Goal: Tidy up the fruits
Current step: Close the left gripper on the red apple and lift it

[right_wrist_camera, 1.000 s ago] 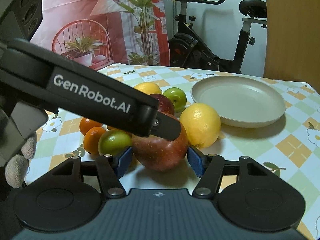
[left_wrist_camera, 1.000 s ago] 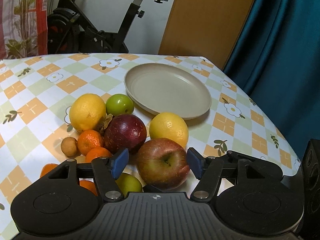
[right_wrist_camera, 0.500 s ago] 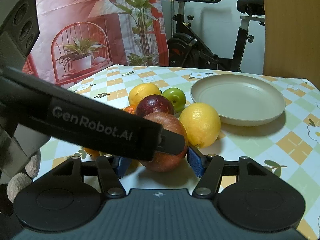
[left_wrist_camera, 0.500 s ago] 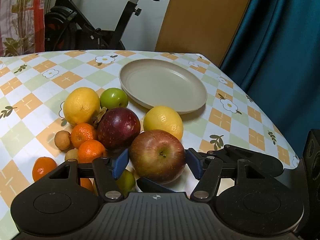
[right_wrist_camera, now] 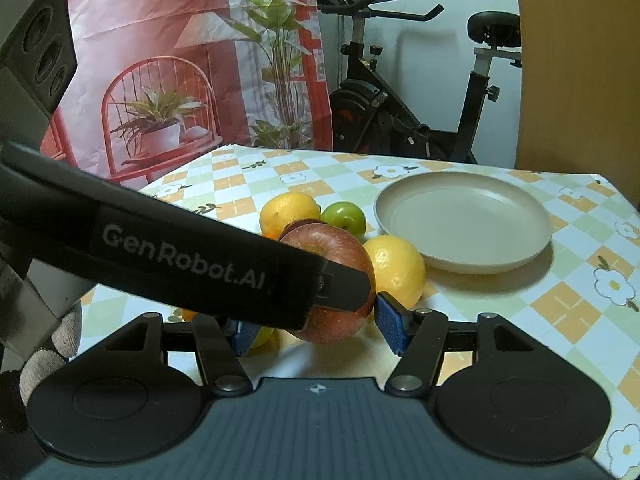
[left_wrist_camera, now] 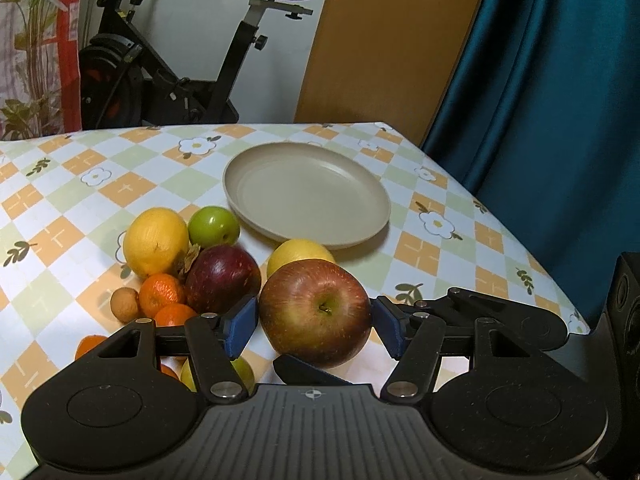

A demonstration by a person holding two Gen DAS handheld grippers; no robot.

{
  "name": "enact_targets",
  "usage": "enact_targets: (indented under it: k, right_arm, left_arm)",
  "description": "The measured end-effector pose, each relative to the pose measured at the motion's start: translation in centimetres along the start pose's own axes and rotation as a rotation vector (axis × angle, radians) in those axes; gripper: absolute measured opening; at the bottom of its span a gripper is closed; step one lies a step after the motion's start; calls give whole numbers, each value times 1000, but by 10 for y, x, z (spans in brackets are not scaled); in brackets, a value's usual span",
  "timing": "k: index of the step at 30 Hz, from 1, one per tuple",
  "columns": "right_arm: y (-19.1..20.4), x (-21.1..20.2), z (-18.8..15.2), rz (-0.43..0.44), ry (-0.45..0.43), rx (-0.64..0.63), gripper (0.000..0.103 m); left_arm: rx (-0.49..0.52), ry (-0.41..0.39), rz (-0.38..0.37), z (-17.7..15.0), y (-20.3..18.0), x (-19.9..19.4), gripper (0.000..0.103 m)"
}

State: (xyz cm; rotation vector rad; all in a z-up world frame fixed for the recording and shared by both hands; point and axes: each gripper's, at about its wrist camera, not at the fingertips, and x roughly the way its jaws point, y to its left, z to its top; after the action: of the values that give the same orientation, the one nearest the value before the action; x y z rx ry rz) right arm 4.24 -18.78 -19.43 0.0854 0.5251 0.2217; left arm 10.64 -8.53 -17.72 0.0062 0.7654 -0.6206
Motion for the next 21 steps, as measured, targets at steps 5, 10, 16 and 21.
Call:
enact_targets:
  k: [5, 10, 16, 21]
  right_arm:
    - [-1, -9, 9, -10, -5, -7, 63]
    - [-6, -16, 24, -18, -29, 1, 63]
    - [-14, -20, 39, -27, -47, -4, 63]
    - [-23, -17, 54, -31, -56, -14, 63]
  left_arm:
    - [4, -17, -13, 12, -4, -7, 66]
    - [2, -37, -35, 25, -6, -11, 65]
    - [13, -59, -54, 39, -10, -11, 65]
    - [19, -63, -69, 52, -10, -6, 65]
